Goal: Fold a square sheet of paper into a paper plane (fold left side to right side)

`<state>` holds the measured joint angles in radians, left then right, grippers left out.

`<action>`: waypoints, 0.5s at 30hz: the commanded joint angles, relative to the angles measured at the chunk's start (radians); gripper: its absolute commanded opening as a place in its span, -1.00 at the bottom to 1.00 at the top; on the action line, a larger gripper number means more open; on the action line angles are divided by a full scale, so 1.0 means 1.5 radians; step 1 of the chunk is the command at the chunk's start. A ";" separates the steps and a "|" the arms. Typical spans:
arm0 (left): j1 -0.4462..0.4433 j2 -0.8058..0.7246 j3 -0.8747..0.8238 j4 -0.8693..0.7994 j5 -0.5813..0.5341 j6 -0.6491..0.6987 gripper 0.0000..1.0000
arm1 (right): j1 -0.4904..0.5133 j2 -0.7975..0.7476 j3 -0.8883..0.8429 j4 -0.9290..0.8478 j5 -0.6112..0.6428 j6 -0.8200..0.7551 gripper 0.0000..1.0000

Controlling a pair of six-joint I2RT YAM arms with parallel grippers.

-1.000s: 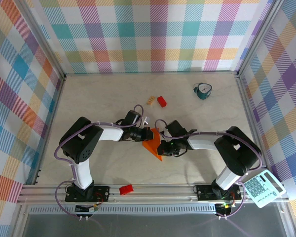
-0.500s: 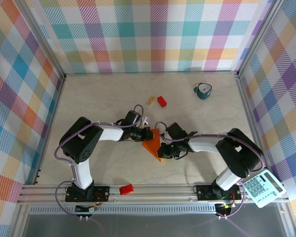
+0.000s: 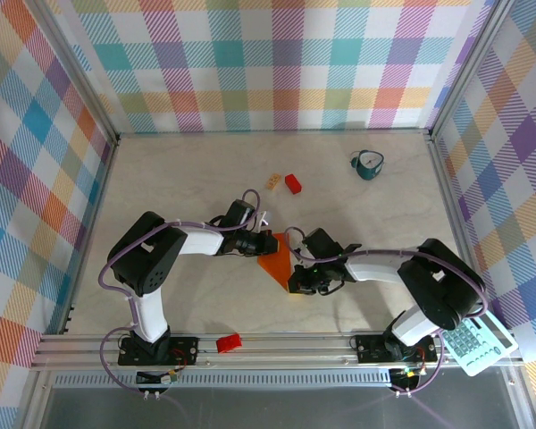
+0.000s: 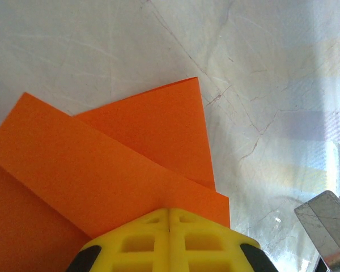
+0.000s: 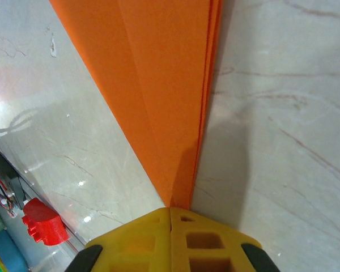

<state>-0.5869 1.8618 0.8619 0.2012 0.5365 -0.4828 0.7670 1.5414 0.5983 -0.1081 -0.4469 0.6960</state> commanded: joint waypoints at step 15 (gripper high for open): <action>0.026 -0.099 0.011 -0.039 0.012 -0.001 -0.61 | -0.089 -0.138 -0.014 -0.058 -0.056 -0.076 -0.33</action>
<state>-0.5709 1.7985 0.8619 0.1574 0.5404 -0.4847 0.6823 1.3632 0.5953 -0.2157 -0.4877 0.6453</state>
